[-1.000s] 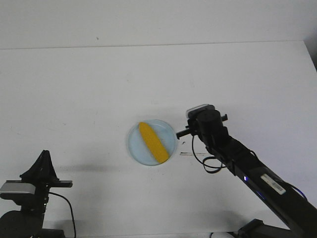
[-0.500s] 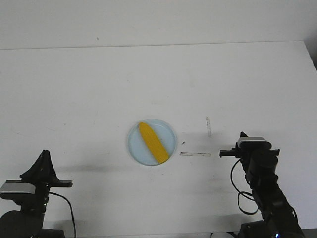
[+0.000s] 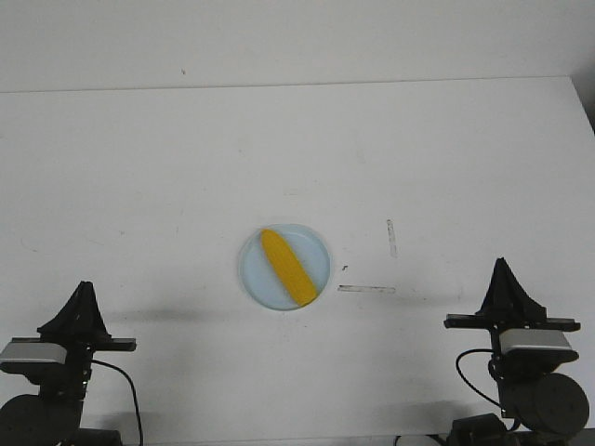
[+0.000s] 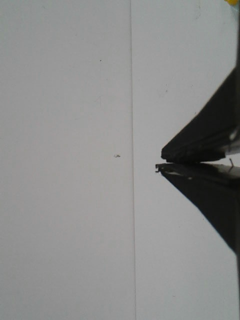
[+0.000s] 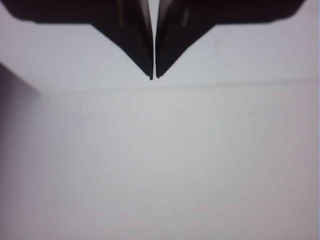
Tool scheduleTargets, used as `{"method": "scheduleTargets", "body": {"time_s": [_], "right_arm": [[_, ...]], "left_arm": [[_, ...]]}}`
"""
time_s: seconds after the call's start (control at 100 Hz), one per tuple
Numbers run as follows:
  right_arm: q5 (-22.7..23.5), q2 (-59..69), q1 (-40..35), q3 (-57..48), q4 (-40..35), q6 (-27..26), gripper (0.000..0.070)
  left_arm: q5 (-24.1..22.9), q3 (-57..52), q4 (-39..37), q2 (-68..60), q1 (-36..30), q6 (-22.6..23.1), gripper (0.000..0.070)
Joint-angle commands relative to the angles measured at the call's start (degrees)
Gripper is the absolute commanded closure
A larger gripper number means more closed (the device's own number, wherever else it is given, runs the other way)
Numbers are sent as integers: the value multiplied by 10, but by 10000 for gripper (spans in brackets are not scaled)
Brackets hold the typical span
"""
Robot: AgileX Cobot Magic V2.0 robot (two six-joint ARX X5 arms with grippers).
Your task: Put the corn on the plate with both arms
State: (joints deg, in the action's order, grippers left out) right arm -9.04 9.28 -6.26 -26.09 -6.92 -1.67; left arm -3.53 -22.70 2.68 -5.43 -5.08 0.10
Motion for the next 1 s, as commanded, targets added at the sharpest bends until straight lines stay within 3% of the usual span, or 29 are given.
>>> {"method": "scheduleTargets", "body": {"time_s": [0.0,0.99], "right_arm": [[0,-15,0,-2,5,4,691],[0,-37,0,-2,5,4,690]], "left_arm": [[-2,-4,-6,2,0,5,699],[3,1,2,3,3,5,699]]}}
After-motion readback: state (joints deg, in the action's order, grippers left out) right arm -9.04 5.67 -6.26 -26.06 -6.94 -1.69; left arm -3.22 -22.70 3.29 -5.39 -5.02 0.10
